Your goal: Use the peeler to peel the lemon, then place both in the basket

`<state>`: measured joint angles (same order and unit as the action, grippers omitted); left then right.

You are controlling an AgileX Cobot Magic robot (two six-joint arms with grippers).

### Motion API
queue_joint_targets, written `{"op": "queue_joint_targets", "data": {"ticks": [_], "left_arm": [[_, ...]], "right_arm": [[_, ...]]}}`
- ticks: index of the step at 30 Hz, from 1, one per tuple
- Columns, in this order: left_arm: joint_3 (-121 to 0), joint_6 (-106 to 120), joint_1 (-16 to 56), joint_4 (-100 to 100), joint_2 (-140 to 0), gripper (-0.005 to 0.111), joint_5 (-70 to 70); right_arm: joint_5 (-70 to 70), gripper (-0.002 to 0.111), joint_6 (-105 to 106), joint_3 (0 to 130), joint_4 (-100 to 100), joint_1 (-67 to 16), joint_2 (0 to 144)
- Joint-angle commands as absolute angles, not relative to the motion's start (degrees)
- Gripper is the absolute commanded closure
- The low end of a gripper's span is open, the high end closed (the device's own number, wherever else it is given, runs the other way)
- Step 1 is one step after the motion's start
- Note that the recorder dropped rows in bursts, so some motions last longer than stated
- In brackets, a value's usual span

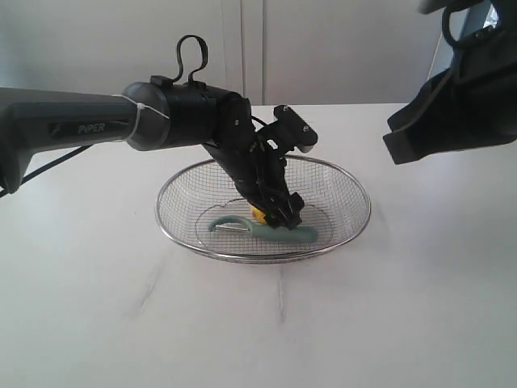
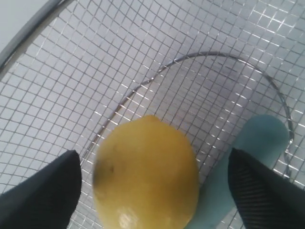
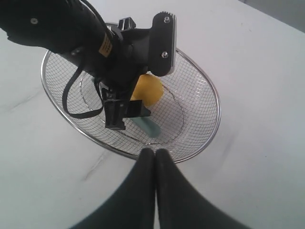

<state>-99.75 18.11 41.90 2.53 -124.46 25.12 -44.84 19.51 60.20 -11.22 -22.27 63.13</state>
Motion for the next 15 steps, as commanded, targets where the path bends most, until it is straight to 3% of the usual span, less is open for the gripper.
{"op": "queue_joint_targets", "data": {"ticks": [1,9,11,15], "left_arm": [[-100.1,17.8,41.7,2.9,-123.3,0.02,26.8],[-100.1,17.4,41.7,0.0,-115.1,0.024,34.2],[-100.1,13.5,41.7,-3.2,-112.6,0.032,38.9],[-100.1,8.1,41.7,-11.0,-107.3,0.062,52.7]], "right_arm": [[-45.1,0.108,19.2,59.9,-10.7,-22.2,62.8],[-45.1,0.108,19.2,59.9,-10.7,-22.2,62.6],[-45.1,0.108,19.2,59.9,-10.7,-22.2,62.4],[-44.9,0.108,19.2,59.9,-10.7,-22.2,62.3]]}}
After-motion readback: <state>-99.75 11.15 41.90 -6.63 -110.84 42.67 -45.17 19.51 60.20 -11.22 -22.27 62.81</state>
